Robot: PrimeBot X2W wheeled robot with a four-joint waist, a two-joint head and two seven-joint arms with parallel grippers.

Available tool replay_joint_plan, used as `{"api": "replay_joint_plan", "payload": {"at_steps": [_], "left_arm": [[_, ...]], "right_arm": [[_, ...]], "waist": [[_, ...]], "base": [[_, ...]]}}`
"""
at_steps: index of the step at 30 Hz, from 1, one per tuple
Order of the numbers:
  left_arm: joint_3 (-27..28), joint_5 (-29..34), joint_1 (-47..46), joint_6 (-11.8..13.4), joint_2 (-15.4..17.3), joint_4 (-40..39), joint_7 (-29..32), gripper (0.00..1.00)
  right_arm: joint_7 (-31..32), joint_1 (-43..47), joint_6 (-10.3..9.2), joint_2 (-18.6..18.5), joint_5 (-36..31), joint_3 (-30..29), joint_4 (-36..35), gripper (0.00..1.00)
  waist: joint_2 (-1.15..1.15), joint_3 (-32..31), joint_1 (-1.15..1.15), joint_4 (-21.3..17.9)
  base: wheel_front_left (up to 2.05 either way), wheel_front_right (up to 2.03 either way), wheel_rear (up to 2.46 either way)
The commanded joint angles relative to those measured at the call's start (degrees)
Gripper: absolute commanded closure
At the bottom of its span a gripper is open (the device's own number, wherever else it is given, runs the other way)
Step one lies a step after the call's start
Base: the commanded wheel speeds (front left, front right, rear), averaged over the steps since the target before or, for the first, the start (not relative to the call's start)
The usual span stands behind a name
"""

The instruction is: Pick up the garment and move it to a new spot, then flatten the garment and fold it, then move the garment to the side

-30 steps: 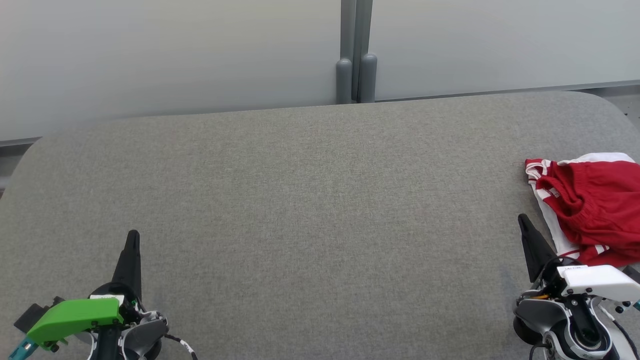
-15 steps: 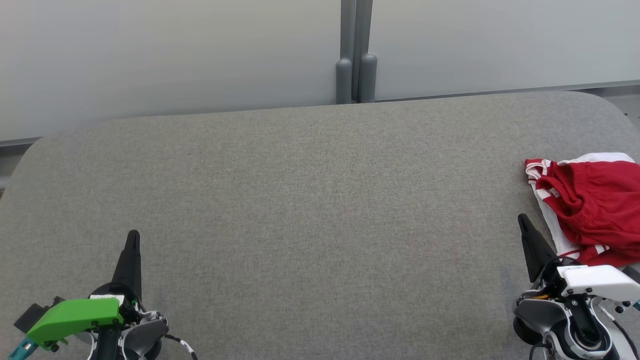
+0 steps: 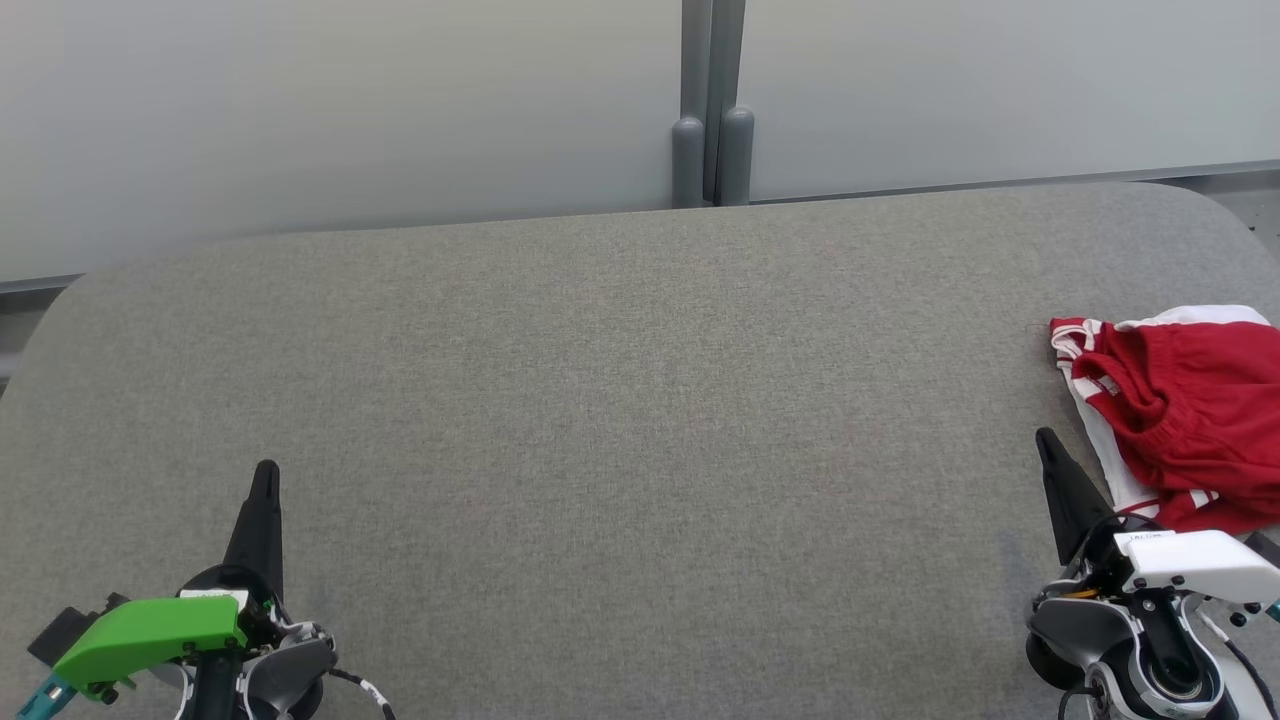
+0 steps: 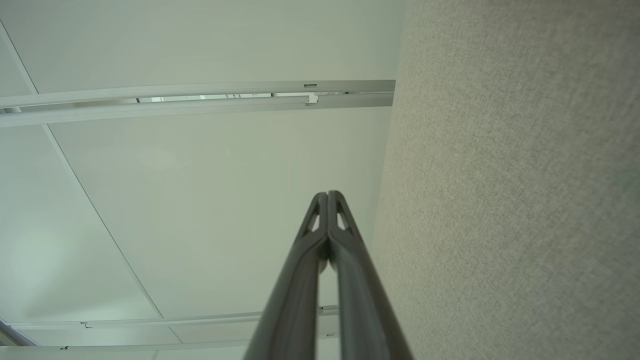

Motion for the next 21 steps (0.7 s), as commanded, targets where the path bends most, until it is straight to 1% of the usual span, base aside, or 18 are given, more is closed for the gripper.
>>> {"api": "replay_joint_plan", "payload": {"at_steps": [1, 21], "left_arm": [[0.26, 0.18, -0.88, -0.35, -0.05, 0.04, 0.02, 1.00], [0.29, 0.22, -0.89, -0.35, -0.06, 0.03, 0.06, 1.00]], "right_arm": [[0.30, -0.65, 0.04, -0.07, -0.44, -0.15, 0.11, 1.00], [0.38, -0.67, 0.04, 0.01, -0.54, -0.27, 0.12, 1.00]], "waist": [[0.61, 0.00, 0.00, 0.00], [0.61, 0.00, 0.00, 0.00]], "base": [[0.00, 0.00, 0.00], [0.00, 0.00, 0.00]]}}
